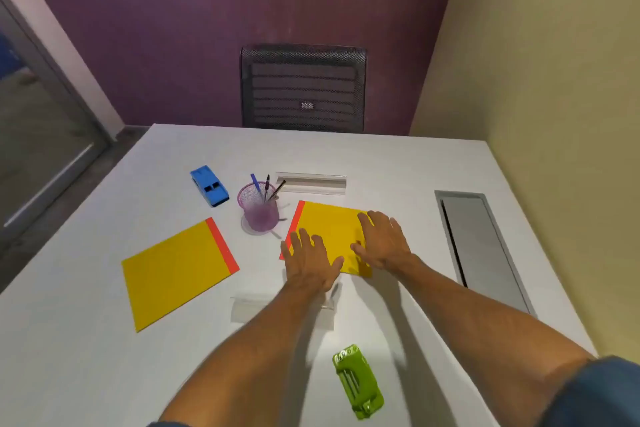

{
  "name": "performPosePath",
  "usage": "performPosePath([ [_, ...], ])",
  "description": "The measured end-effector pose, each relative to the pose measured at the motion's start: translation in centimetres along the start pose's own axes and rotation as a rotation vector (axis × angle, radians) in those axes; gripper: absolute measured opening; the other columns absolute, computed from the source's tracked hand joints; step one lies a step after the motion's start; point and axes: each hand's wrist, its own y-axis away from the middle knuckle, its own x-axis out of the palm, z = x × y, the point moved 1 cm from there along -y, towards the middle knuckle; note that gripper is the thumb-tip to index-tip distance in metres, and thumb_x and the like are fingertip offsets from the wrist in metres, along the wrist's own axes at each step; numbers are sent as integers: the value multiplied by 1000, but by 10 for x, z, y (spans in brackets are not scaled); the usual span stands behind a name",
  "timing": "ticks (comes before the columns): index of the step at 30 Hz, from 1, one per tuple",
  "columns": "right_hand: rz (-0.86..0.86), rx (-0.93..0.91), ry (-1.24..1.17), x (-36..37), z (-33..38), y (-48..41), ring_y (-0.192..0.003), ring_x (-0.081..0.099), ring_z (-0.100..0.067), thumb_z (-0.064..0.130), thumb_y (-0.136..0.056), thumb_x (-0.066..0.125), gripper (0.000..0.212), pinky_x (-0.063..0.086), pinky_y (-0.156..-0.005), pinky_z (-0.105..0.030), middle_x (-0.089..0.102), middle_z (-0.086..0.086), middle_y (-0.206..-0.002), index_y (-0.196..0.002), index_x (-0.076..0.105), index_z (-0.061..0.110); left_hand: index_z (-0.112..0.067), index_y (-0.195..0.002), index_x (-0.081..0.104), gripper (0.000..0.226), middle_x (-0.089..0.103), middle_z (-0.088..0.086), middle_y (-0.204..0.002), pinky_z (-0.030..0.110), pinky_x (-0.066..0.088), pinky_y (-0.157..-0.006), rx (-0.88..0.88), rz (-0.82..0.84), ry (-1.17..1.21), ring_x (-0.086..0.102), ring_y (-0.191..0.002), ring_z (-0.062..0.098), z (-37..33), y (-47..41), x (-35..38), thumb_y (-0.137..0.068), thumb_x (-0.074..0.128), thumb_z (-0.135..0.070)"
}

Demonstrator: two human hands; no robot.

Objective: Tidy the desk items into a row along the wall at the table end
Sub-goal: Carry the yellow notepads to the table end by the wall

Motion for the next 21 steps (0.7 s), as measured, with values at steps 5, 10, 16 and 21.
performPosePath([
  [5,53,-46,1,26,-13,-40,-141,25,-29,50,-91,53,74,21,-114,-46,28,-11,-153,-148,24,13,-12,-152,17,81,6,18,-162,58,9,-118,-66,49,-27,6,-148,40,0,-21,28,-93,32,-65],
  [10,281,-50,-5,46,-24,-66,-149,1,-35,61,-90,48,88,15,-118,-52,-4,-10,-163,-155,4,23,-13,-153,15,80,7,17,-162,59,11,-116,-89,73,5,8,-146,46,-1,-30,43,-93,33,-63],
  [16,367,-30,-5,62,-35,-61,-150,-4,-35,64,-91,42,84,17,-116,-57,-10,-5,-163,-155,-1,30,-13,-154,13,80,2,16,-162,59,6,-117,-89,114,48,3,-147,44,-7,-35,54,-94,31,-62],
  [21,238,36,18,64,-35,-44,-142,19,-38,62,-91,43,75,30,-107,-53,17,-10,-158,-151,19,24,-11,-155,5,77,-6,15,-162,57,3,-119,-24,159,18,-4,-150,35,-11,-39,53,-96,35,-52],
])
